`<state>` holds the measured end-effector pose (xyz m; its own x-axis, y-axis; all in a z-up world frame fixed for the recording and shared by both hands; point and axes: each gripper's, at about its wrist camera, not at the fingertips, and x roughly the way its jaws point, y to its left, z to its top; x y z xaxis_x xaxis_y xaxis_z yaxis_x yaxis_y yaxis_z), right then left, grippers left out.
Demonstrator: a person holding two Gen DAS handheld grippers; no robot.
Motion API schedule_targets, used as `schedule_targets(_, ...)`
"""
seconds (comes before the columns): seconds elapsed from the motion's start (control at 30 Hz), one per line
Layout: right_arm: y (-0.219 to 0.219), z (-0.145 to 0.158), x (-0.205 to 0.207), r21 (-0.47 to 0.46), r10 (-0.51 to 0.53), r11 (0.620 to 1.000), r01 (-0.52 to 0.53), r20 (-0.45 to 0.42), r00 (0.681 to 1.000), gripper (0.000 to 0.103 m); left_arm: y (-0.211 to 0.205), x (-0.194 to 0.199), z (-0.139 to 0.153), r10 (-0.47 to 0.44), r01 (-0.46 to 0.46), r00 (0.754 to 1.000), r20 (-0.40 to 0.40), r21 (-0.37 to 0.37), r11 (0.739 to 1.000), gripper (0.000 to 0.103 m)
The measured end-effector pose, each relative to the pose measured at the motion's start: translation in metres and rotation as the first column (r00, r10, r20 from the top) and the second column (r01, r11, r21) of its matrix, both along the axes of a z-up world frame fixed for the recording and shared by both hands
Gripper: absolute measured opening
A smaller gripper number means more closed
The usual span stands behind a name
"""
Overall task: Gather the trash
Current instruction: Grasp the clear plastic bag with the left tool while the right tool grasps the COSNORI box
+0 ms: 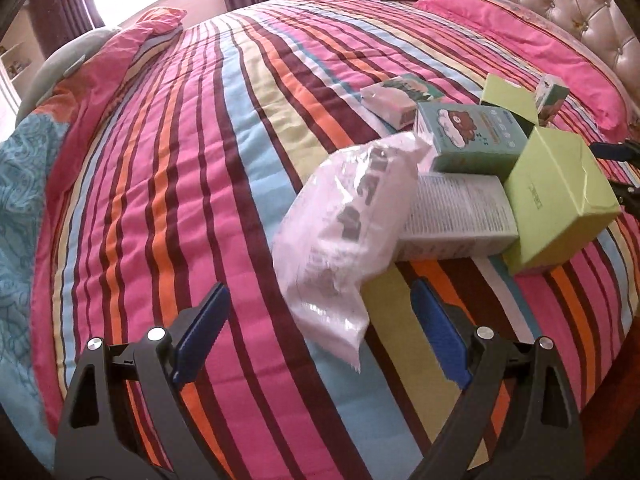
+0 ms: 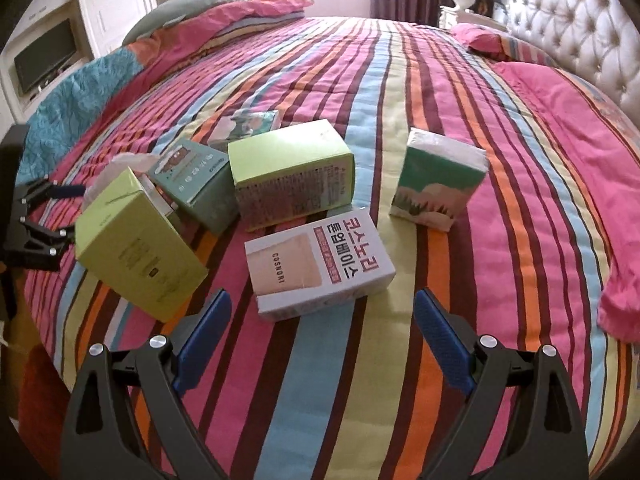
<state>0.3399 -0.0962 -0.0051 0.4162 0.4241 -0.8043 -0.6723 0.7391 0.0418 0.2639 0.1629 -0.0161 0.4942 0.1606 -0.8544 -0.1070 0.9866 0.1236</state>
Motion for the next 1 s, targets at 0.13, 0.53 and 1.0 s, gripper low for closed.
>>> schedule_targets(0.13,0.006,-0.005,0.01,-0.043,0.022,0.999,-0.022,0.005,1.0,0.088,0.001,0.011,-0.003,-0.011,0.011,1.0,-0.014,-0.009,1.0,0.089)
schedule_targets(0.53,0.019,-0.027,0.034,-0.095,0.017,0.995,-0.026,-0.09,0.996,0.094,0.006,0.035,-0.019,-0.019,0.016,0.997,-0.073,-0.035,0.999,0.089)
schedule_targets(1.0,0.023,-0.023,0.031,-0.074,-0.085,0.994,0.08,-0.068,0.994,0.078,0.025,0.036,-0.023,0.092,-0.095,0.995,-0.029,-0.156,0.983,0.047)
